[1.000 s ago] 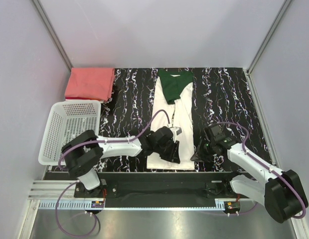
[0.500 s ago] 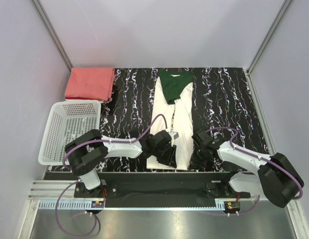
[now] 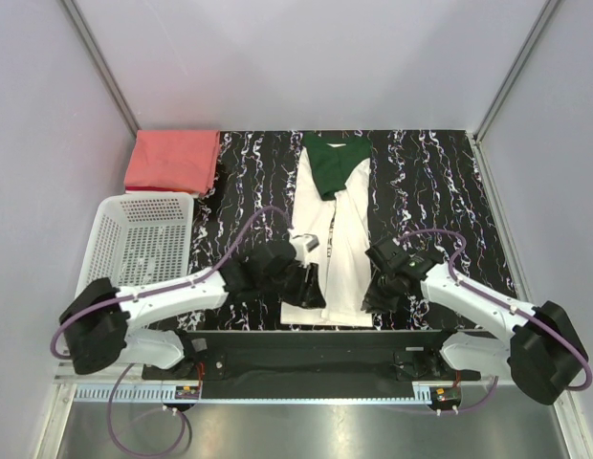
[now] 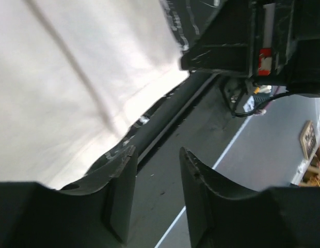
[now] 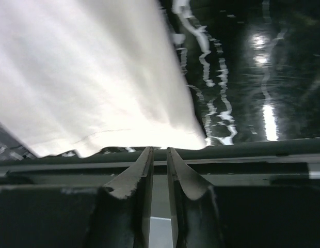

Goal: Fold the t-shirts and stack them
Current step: Fold the tshirt

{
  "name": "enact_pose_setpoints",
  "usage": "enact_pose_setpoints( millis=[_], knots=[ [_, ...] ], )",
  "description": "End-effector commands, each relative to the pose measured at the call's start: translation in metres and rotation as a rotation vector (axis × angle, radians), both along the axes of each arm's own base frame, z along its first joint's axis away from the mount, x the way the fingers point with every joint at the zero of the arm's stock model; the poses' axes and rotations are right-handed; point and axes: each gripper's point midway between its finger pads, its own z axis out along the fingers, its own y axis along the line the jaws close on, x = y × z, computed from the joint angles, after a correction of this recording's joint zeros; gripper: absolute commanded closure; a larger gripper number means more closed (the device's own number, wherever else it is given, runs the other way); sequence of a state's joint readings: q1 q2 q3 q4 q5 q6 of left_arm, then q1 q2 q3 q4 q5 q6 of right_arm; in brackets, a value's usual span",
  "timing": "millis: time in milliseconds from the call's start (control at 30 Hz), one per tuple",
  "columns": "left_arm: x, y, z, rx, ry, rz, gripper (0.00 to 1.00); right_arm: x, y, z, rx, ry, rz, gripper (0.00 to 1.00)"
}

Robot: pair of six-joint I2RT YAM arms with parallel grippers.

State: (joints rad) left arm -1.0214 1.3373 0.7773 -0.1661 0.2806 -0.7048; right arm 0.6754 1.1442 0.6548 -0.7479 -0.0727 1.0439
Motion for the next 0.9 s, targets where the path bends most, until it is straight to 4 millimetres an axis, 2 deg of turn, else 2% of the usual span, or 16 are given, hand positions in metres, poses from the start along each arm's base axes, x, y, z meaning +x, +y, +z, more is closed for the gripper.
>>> enact_pose_setpoints(
  millis=[0,67,167,300,467,667,867],
  knots=[
    [0.013,0.044,-0.018,0.091,-0.04,0.104,0.54,-0.009,-0.029,-0.013,-0.166,0.044,-0.029,0.76],
    [0.012,0.068,-0.042,0.167,-0.016,0.15,0.53,-0.008,-0.037,-0.017,-0.207,0.035,-0.033,0.76],
    [0.013,0.095,-0.062,0.213,0.033,0.226,0.53,-0.009,-0.04,-0.015,-0.213,0.025,-0.034,0.75],
    [0.012,0.111,-0.071,0.23,0.049,0.302,0.51,-0.011,-0.043,-0.017,-0.213,0.018,-0.036,0.71],
    [0.004,0.114,-0.088,0.246,0.097,0.306,0.49,-0.015,-0.041,-0.022,-0.197,0.029,-0.018,0.66],
    [0.002,0.106,-0.092,0.218,0.123,0.286,0.5,-0.015,-0.037,-0.025,-0.17,0.031,-0.026,0.65],
    [0.001,0.103,-0.094,0.212,0.129,0.268,0.58,-0.01,-0.032,-0.017,-0.13,-0.009,-0.055,0.64]
  ],
)
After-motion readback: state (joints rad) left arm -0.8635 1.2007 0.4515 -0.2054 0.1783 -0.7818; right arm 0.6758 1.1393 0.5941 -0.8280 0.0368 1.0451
